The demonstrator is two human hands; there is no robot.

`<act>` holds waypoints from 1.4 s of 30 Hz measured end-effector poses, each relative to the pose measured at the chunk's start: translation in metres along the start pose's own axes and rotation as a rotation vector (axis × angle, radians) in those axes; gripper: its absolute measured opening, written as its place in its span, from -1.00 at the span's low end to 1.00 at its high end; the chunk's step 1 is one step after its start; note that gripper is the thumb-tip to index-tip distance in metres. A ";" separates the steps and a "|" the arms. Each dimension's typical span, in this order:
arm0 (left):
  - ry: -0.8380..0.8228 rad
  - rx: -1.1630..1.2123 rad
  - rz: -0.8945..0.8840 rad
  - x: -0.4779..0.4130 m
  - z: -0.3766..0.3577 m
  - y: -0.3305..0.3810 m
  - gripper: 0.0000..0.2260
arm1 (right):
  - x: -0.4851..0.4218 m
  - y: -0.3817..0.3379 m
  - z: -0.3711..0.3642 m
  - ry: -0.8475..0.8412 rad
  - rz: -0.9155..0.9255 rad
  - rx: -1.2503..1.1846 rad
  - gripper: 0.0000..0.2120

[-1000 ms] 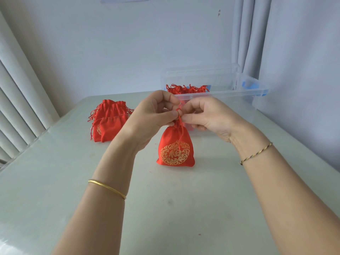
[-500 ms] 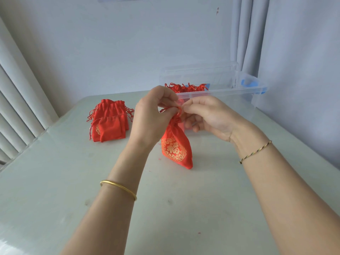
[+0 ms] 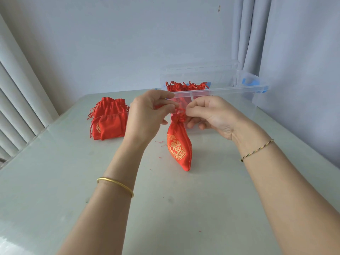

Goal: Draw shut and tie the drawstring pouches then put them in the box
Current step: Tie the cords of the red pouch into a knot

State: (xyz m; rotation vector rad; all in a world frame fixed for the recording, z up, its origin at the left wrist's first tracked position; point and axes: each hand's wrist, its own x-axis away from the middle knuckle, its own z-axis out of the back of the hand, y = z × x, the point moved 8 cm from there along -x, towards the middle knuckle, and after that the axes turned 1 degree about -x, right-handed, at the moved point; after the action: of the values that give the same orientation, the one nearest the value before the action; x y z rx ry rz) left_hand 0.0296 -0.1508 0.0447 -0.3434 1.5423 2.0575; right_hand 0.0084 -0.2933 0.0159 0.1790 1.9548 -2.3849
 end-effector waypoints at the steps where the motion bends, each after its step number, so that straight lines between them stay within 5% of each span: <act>1: 0.013 0.000 0.017 -0.001 0.004 -0.003 -0.80 | 0.000 0.001 0.002 0.009 -0.015 0.011 -0.83; 14: 0.078 -0.094 0.046 -0.002 0.011 -0.011 -0.74 | -0.002 0.009 0.006 0.073 -0.041 0.227 -0.78; 18: 0.015 0.040 0.087 0.001 0.001 -0.003 -0.77 | 0.006 0.012 0.003 -0.031 -0.103 0.092 -0.93; 22: 0.004 0.123 0.060 0.003 -0.002 0.014 -0.77 | 0.016 0.000 -0.014 -0.172 -0.070 0.169 -0.64; 26: -0.020 0.216 0.065 0.005 -0.006 0.024 -0.76 | 0.021 -0.023 -0.010 -0.038 0.061 0.378 -0.94; 36: 0.116 -0.088 0.046 -0.057 -0.001 0.020 -0.81 | -0.023 -0.153 0.101 0.473 0.280 0.471 -0.91; 42: 0.151 -0.172 0.101 -0.074 -0.003 0.001 -0.76 | -0.105 -0.102 0.133 0.371 -0.094 1.022 -0.77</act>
State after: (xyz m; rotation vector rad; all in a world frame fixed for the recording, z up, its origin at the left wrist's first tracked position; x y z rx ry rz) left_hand 0.0898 -0.1738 0.0816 -0.5044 1.4993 2.2961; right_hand 0.0932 -0.4066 0.1535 0.5934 0.6036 -3.3412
